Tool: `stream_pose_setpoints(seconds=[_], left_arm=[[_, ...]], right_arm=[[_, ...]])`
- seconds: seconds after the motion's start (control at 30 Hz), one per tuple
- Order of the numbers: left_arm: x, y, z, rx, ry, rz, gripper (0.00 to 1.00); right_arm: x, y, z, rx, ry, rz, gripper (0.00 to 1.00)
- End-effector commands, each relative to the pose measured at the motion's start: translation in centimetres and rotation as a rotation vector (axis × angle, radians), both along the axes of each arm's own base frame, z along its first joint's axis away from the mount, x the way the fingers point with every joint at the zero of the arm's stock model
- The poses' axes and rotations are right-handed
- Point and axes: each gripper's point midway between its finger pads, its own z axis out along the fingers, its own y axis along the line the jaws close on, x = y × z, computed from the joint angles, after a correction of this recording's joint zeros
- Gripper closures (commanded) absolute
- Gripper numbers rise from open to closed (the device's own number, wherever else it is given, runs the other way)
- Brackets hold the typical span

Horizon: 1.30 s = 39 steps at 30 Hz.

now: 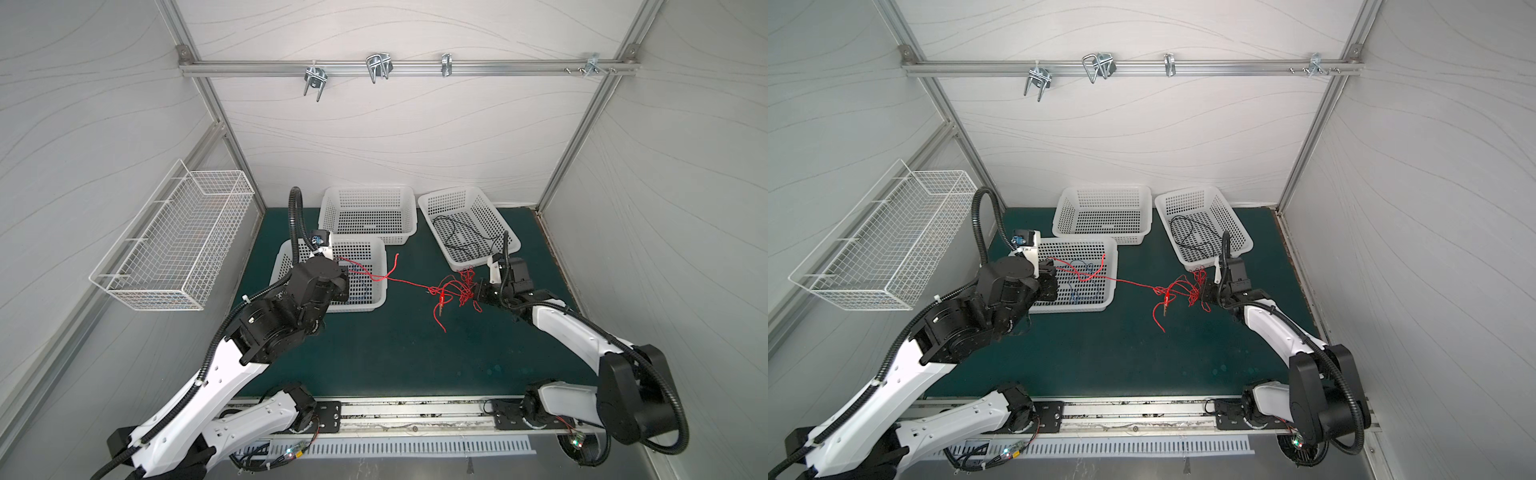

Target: Untangle the cables

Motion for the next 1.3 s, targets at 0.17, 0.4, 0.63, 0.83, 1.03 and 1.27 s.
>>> stream_pose_setpoints(seconds=[0.17, 0.4, 0.63, 0.83, 1.03, 1.27], left_arm=[[1.8, -0.9, 2.3, -0.103, -0.108, 0.023, 1.0], [4.5, -6.9, 0.3, -0.171, -0.037, -0.135, 1.0], [5.7, -10.3, -0.7, -0.216, 0.015, -0.22, 1.0], [6.4, -11.8, -1.0, -0.236, 0.042, -0.25, 1.0], [6.8, -12.8, -1.0, -0.247, 0.064, -0.267, 1.0], [7.0, -13.2, -0.8, -0.253, 0.07, -0.274, 1.0]], right_arm=[[-0.9, -0.1, -0.2, -0.1, 0.015, 0.025, 1.0], [-1.3, 2.6, 1.3, -0.087, -0.03, 0.119, 0.9], [-2.0, 4.7, 3.7, -0.066, -0.125, 0.213, 0.69], [-3.4, 9.3, 7.1, -0.002, -0.291, 0.381, 0.5], [-4.0, 13.8, 7.5, 0.028, -0.335, 0.504, 0.43], [-4.4, 17.6, 6.4, 0.059, -0.306, 0.599, 0.42]])
